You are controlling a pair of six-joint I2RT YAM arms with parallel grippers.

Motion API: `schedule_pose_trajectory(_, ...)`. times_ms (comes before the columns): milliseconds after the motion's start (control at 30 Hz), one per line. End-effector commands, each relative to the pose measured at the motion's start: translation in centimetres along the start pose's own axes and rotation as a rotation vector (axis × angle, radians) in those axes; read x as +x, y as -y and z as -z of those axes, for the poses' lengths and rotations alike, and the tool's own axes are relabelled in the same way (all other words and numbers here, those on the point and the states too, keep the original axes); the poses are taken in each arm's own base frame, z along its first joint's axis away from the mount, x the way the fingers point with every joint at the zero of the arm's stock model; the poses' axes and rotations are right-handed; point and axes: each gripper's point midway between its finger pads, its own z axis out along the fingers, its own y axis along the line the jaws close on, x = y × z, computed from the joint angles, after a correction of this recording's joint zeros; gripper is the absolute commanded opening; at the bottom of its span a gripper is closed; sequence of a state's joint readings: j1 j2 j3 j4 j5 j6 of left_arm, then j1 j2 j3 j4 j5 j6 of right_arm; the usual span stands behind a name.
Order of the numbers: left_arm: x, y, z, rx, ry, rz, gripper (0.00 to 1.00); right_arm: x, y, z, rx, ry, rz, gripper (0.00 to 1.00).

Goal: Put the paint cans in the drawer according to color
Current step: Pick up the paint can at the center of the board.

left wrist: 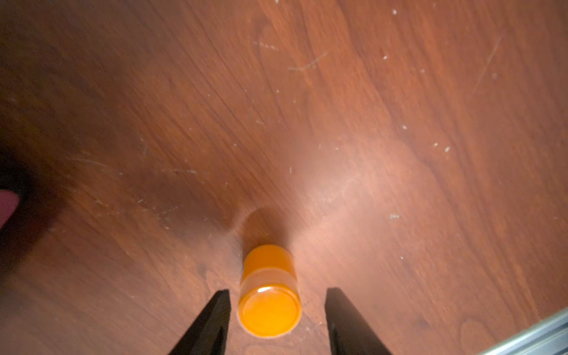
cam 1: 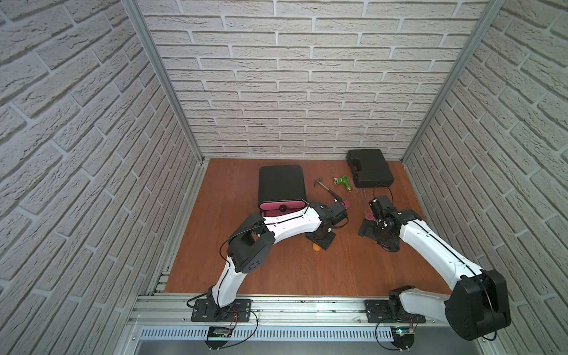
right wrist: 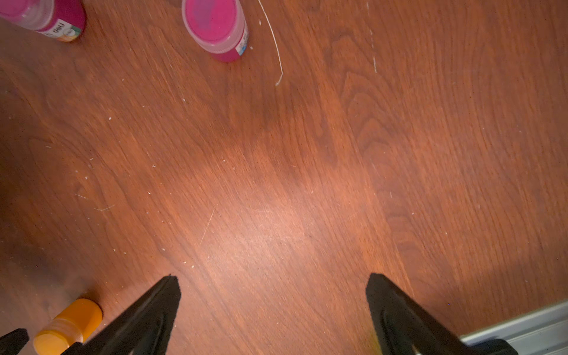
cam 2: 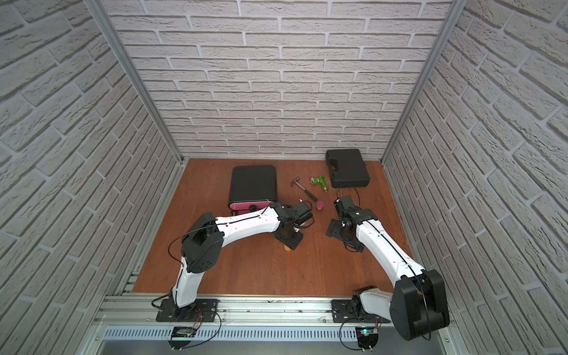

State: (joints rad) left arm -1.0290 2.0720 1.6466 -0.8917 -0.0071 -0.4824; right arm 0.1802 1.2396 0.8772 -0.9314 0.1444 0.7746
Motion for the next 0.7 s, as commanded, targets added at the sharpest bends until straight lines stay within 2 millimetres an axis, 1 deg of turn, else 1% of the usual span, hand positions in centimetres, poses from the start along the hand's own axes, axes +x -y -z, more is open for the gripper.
schedule_pose_trajectory(0,0.6,0.1,-0.4,0.001,-0.037,0.002,0.54,0.1,0.6,0.3,0.003,0.018,-0.014,1.0)
schedule_pose_trajectory(100,1.2,-0.3,-0.8,-0.013,-0.055,0.005,0.55,0.1,0.8,0.6,-0.004,0.028,-0.015,0.99)
schedule_pose_trajectory(233,1.4,-0.3,-1.4,-0.017,-0.062,0.002,0.55,0.1,0.9,0.9,-0.01,0.035,-0.012,0.99)
schedule_pose_trajectory(333,1.6,-0.5,-2.3,-0.029,-0.082,0.008,0.54,0.0,0.9,1.0,-0.016,0.04,-0.015,0.99)
schedule_pose_trajectory(400,1.9,-0.6,-2.6,-0.04,-0.092,0.013,0.51,0.0,0.9,1.1,-0.02,0.04,-0.015,0.99)
schedule_pose_trajectory(500,2.1,-0.8,-2.5,-0.054,-0.091,0.005,0.47,-0.1,0.8,1.3,-0.026,0.045,-0.014,0.99)
schedule_pose_trajectory(600,2.0,-0.9,-2.0,-0.058,-0.078,0.003,0.37,-0.3,0.6,1.4,-0.035,0.052,-0.014,0.99)
schedule_pose_trajectory(667,1.8,-0.8,-1.2,-0.049,-0.058,0.004,0.36,-0.4,0.4,1.5,-0.044,0.053,-0.016,0.99)
